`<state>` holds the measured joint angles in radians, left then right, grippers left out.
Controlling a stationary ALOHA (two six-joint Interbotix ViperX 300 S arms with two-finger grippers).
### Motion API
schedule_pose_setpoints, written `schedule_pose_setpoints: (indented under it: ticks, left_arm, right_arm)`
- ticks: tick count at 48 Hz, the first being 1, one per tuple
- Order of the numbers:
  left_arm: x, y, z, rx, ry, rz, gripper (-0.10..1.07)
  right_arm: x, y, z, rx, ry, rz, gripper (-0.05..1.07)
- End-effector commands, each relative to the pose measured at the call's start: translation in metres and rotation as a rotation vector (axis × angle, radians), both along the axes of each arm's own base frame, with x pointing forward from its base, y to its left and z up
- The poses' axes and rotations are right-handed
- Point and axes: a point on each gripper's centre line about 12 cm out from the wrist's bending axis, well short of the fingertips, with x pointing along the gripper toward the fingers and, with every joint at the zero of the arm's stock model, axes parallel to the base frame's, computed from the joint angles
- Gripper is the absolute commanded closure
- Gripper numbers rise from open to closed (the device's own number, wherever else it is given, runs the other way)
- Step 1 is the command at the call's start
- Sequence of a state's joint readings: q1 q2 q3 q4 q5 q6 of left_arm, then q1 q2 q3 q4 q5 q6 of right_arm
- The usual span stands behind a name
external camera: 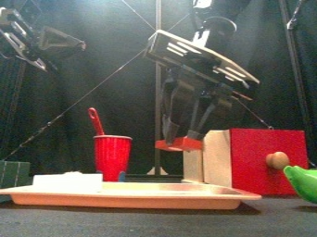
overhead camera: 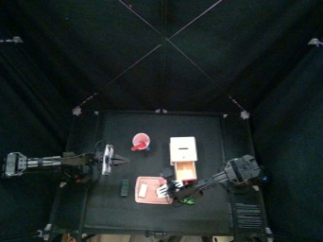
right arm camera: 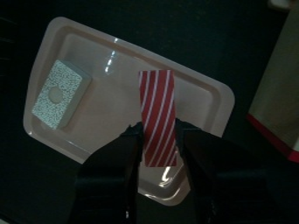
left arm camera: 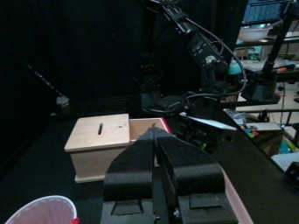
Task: Place salmon in drawer
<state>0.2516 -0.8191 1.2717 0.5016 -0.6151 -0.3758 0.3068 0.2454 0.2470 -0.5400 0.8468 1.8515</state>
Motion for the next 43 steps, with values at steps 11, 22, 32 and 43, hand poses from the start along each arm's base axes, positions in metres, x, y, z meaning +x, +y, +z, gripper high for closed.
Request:
schedule_pose_setpoints:
  ticks: [11, 22, 32, 43]
  left_arm:
    - [0.001, 0.003, 0.004, -0.001, -0.011, 0.011, 0.59]
    - [0.001, 0.003, 0.004, -0.001, -0.011, 0.011, 0.59]
    - [0.001, 0.002, 0.003, 0.0, -0.009, 0.01, 0.59]
    - [0.0, 0.004, 0.001, -0.02, -0.008, 0.019, 0.59]
  right_arm:
    - [-0.032, -0.02, 0.049, -0.041, -0.047, -0.027, 0.36]
    - [-0.064, -0.036, 0.06, -0.08, -0.025, -0.055, 0.36]
    - [-0.087, -0.048, 0.061, -0.087, -0.004, -0.09, 0.36]
    - [-0.097, -0.056, 0.056, -0.096, 0.014, -0.101, 0.35]
